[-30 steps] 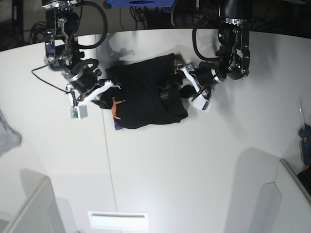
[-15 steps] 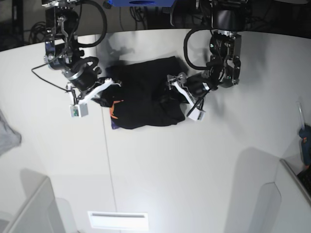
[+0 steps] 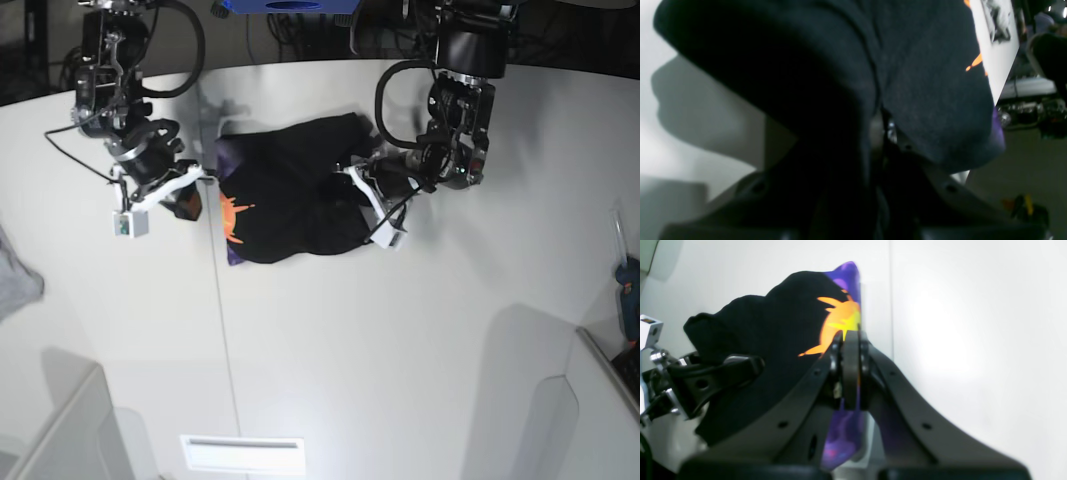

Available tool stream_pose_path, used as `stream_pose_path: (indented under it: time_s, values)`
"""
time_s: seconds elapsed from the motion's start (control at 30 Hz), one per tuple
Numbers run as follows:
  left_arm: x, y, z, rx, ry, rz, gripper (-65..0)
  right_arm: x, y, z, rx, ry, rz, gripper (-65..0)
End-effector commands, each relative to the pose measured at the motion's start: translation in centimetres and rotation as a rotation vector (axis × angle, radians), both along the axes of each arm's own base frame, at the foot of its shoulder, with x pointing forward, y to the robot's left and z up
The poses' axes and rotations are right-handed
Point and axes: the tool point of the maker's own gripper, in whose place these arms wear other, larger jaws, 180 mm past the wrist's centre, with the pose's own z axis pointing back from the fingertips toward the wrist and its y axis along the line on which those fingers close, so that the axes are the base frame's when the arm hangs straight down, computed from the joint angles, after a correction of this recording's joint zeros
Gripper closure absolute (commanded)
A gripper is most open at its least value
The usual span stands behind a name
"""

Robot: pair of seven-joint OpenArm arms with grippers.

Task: Fold the T-shirt properly
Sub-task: 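Grasp opposite sides of the bundle with both grippers, then rotate the bundle with the left gripper, pivoting around the right gripper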

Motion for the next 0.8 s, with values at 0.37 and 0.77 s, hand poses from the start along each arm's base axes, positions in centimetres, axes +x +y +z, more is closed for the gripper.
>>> stream_pose_path:
  time_s: [0.37, 0.77]
  values:
    - [0.3, 1.0, -1.0, 0.350, -0.048, -0.347, 0.0, -1.3, -2.3, -0.4, -0.020, 0.011, -0.055, 0.0]
    - [1.3, -0.7, 0.0, 0.556, -0.191, -0.696, 0.0, -3.6, -3.4, -3.3, -0.016, 0.111, -0.112, 0.0]
